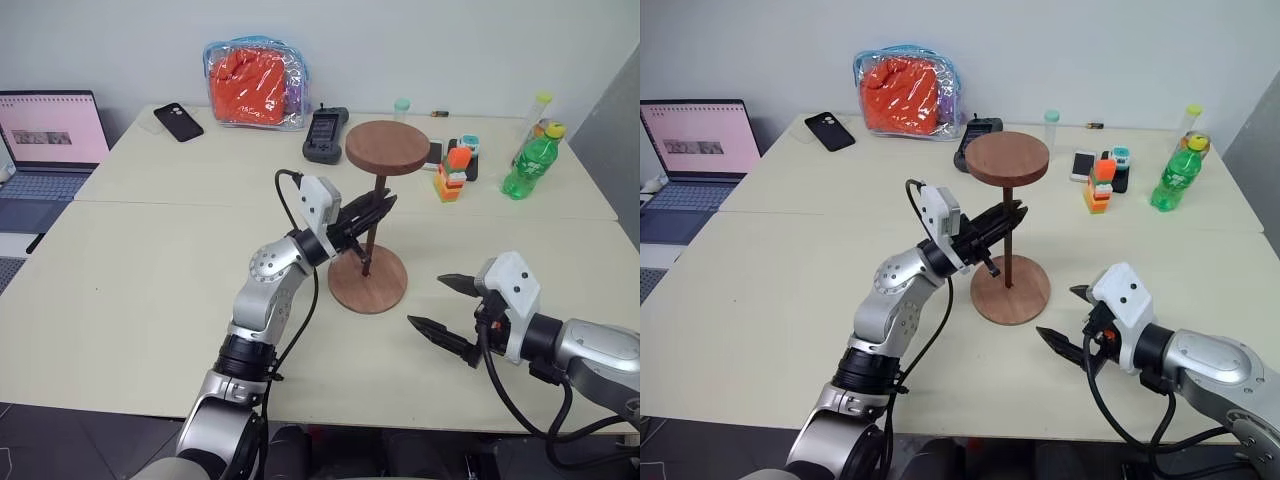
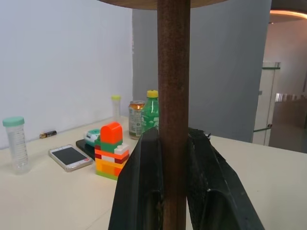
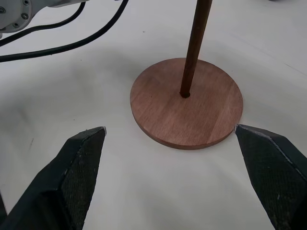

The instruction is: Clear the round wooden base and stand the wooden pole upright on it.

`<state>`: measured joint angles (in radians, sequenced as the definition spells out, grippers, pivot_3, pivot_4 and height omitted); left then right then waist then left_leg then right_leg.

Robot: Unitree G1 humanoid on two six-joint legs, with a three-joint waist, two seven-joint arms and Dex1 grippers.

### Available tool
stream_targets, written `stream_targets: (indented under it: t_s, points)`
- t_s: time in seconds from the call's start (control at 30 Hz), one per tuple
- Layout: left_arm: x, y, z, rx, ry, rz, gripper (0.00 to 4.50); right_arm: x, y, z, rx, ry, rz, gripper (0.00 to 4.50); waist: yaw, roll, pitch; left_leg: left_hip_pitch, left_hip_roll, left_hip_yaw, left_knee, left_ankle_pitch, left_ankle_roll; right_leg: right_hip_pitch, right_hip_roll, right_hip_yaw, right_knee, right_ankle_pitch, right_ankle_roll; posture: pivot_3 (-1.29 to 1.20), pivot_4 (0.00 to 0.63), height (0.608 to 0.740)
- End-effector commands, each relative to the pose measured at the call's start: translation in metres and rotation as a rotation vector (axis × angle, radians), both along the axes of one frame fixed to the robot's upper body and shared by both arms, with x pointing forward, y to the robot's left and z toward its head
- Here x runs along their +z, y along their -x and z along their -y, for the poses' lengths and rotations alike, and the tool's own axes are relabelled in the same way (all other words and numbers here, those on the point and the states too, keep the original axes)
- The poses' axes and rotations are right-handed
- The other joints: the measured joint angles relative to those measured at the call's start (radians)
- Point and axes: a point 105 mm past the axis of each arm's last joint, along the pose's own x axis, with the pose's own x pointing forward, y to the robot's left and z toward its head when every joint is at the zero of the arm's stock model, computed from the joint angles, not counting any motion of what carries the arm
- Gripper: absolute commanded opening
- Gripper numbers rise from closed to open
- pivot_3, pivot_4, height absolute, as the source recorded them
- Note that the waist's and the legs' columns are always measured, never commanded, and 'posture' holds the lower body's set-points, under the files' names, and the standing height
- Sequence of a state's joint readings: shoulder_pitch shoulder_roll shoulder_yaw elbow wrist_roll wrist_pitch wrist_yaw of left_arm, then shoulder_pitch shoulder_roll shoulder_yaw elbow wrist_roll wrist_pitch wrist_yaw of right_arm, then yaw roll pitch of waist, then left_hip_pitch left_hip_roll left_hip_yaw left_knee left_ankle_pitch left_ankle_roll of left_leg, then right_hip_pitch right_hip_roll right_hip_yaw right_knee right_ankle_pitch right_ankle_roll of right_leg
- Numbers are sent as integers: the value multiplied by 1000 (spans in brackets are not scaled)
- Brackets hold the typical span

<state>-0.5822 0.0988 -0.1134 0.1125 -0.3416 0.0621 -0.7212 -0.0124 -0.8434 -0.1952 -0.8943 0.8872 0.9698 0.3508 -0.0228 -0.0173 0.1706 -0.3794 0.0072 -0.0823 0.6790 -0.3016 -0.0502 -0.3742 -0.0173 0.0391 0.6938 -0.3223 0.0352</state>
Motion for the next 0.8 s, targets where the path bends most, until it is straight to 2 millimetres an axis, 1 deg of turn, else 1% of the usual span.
stream_targets:
  t_s: [0.03,0.2,0.43,0.67,0.8]
  points:
    - [-8,-1,2,8,-31,-12,264,6,1,0,9,-1,26,4500,0,0,0,0,0,0,0,0,0,0,0,0,0,0,0,0,150,740]
    - [-10,1,3,1,-17,-38,264,5,3,0,19,1,19,4500,0,0,0,0,0,0,0,0,0,0,0,0,0,0,0,0,150,740]
    - [-7,9,12,-42,-7,-44,264,5,3,-1,20,2,19,4500,0,0,0,0,0,-1,0,0,0,0,0,-1,-1,0,0,0,150,740]
    - [-10,9,8,-37,-23,-45,264,5,3,0,16,2,18,4500,0,0,0,0,0,-1,-1,0,0,1,0,-1,-2,0,0,0,150,740]
    - [-11,5,5,-15,-29,-37,264,5,3,0,17,2,18,4500,0,0,0,0,0,-1,-1,0,0,1,0,-1,-2,0,0,0,150,740]
